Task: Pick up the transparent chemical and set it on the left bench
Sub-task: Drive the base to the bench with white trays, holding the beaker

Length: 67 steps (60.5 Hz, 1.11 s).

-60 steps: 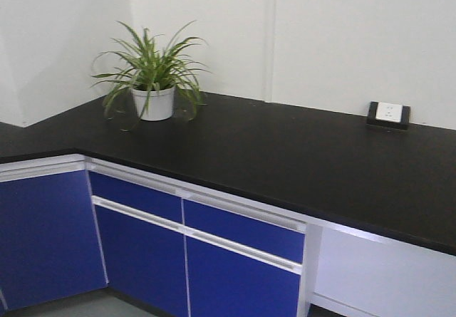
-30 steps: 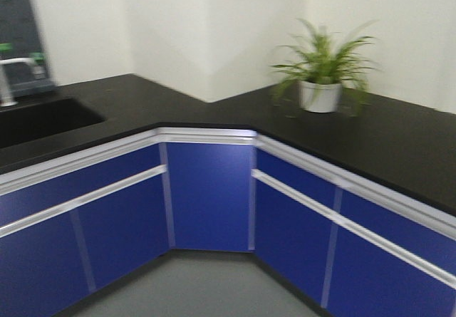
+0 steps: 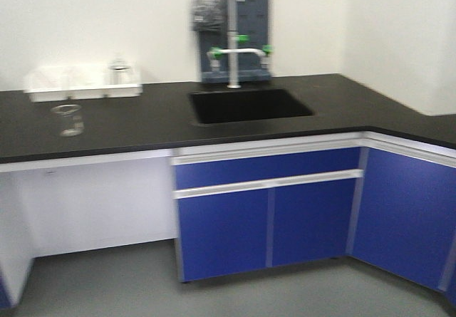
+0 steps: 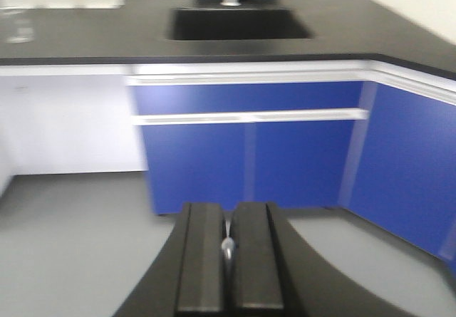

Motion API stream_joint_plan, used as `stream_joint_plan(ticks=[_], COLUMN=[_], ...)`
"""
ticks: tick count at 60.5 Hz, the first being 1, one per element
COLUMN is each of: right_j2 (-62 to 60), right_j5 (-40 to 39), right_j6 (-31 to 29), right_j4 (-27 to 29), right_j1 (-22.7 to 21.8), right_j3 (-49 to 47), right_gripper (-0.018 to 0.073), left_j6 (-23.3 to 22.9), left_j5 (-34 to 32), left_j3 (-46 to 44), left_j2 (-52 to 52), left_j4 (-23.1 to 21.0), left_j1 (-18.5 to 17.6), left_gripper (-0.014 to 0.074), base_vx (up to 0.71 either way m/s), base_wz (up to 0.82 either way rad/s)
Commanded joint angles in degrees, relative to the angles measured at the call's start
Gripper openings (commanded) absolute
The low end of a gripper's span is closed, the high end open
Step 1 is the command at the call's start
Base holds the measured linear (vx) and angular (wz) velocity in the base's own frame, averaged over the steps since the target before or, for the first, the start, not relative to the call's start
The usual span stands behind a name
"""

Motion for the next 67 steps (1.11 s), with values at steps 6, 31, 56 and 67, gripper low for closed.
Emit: stream_joint_plan(ticks=[6, 31, 56, 67], right_j2=[0.0, 0.0, 0.0, 0.0], right_j5=[-4.0, -4.0, -3.8, -3.8], right_j6=[-0.3, -0.3, -0.3, -0.3], right_j4=[-1.0, -1.0, -1.0, -1.0], right_j1=[0.0, 0.0, 0.0, 0.0], right_j3=[-1.8, -1.8, -1.8, -1.8], right_gripper=[-0.0003, -0.0003, -0.0003, -0.0003], left_j6=[-0.4, -0.4, -0.4, -0.4], left_j5=[-4.5, -4.5, -4.5, -4.5], left_j3=[0.9, 0.9, 0.9, 0.9], left_j2=[-1.1, -1.1, -1.1, -1.1], left_j4=[0.0, 0.0, 0.0, 0.0], left_j1=[-0.1, -0.1, -0.1, -0.1], left_gripper=[-0.0003, -0.0003, -0.0003, -0.0003], base_vx=[0.04, 0.12, 0.22, 0.31], base_wz=[0.88, 0.66, 0.62, 0.46])
